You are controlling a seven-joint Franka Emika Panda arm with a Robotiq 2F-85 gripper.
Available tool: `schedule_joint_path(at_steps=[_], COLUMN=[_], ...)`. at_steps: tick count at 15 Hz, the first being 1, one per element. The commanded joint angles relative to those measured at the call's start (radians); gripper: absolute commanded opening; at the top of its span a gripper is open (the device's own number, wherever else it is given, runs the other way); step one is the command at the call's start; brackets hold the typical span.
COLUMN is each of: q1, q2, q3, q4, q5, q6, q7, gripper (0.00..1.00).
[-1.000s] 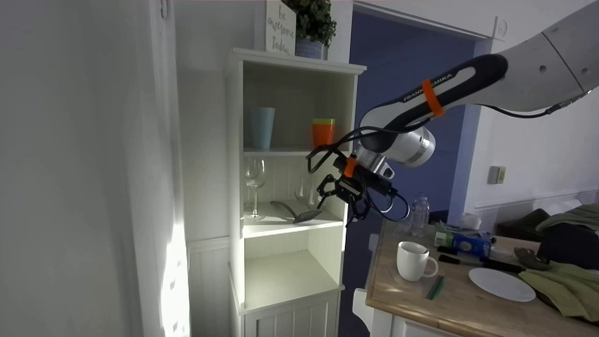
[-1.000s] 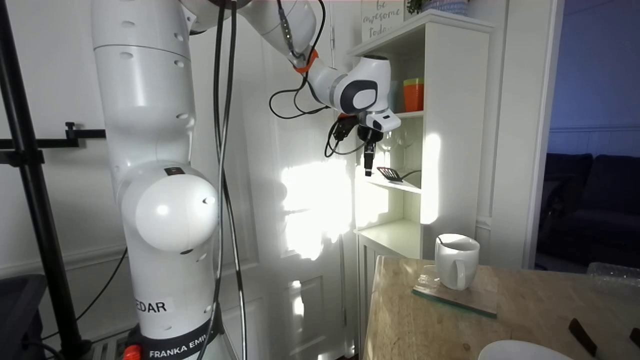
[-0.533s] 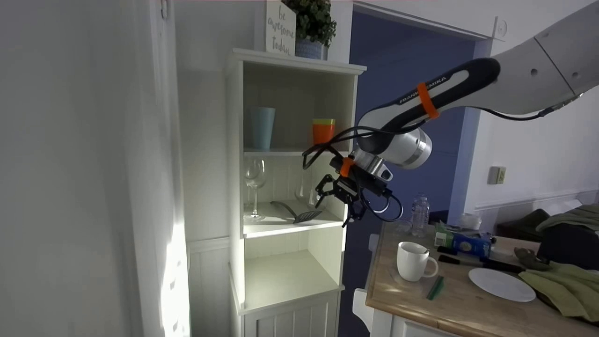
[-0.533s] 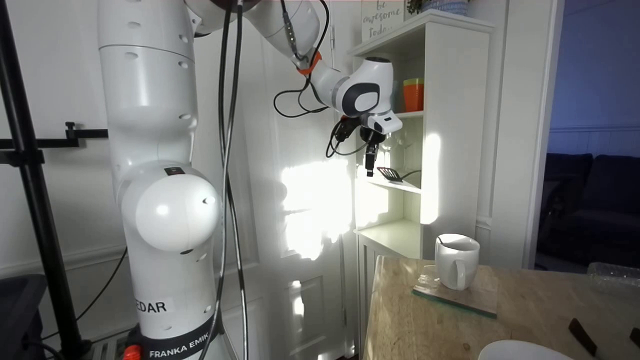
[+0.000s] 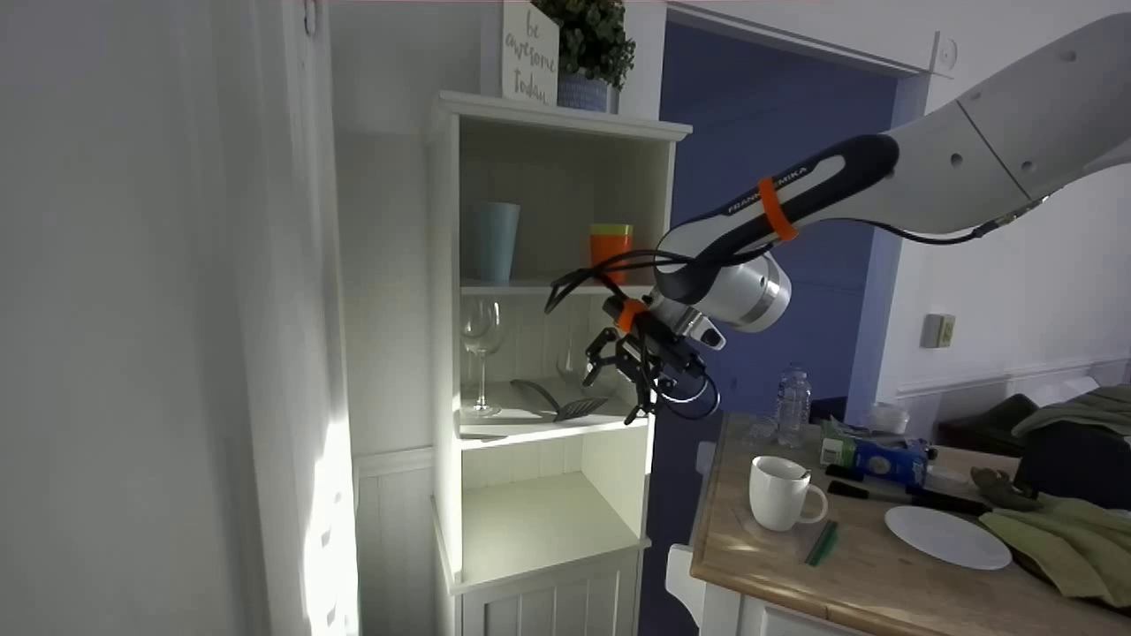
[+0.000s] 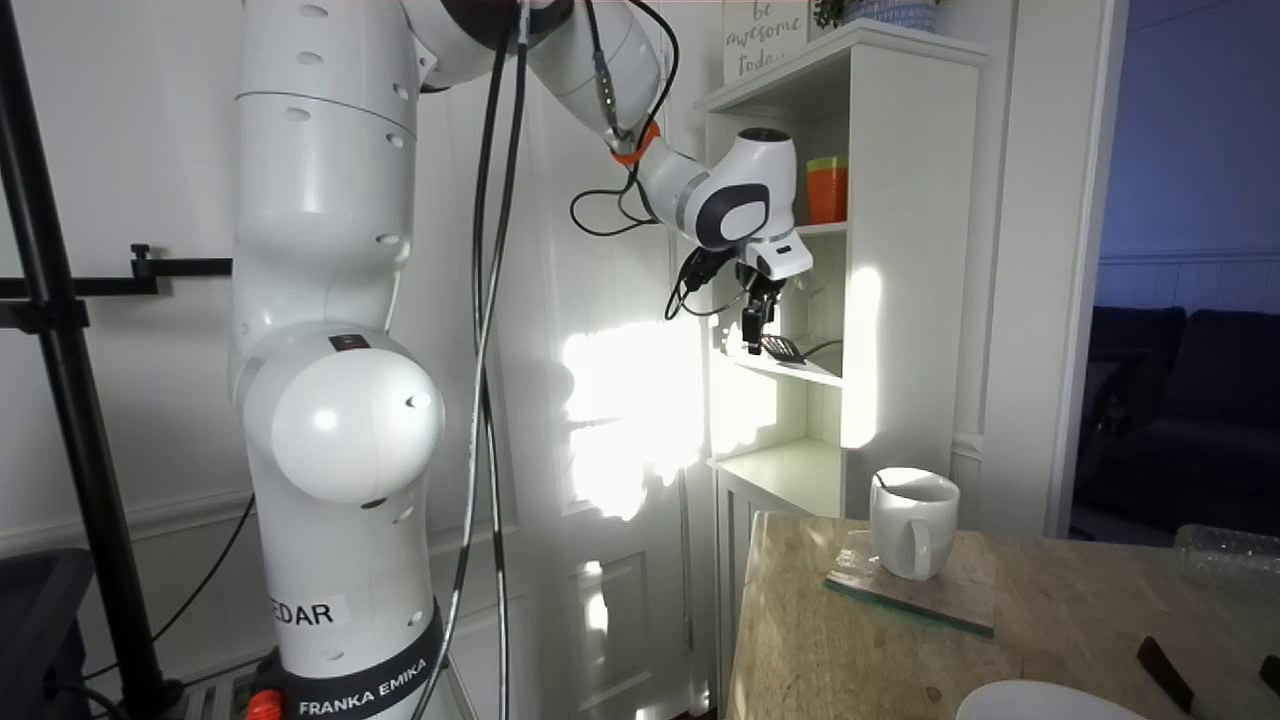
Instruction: Put the black spatula on the table
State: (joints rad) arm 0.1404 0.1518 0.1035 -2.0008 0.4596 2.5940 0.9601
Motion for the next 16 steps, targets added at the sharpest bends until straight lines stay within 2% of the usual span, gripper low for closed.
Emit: schedule_joint_path(at_steps=[1,3,4,6,8,11,13,16], q1=[0.005,0.007,0.01,0.013,0.017,0.017,0.018,0.018], q2=[0.062,0.089,0.101,0.121,0.136,0.15,0.154,0.138], q3=[0.006,0.007,0.004,0.004,0.001,0.001,-0.001,-0.002], q4=[0.051,0.069,0.075,0.09,0.101,0.115,0.124,0.117], q5=[0.022,0.02,0.011,0.01,0.002,-0.003,-0.008,-0.012], q6=[0.071,0.096,0.112,0.129,0.14,0.144,0.148,0.143], q7=[0.054,0.071,0.082,0.095,0.108,0.108,0.107,0.105], gripper=[0.82,0.67,0.64,0.51,0.29,0.06,0.0,0.02])
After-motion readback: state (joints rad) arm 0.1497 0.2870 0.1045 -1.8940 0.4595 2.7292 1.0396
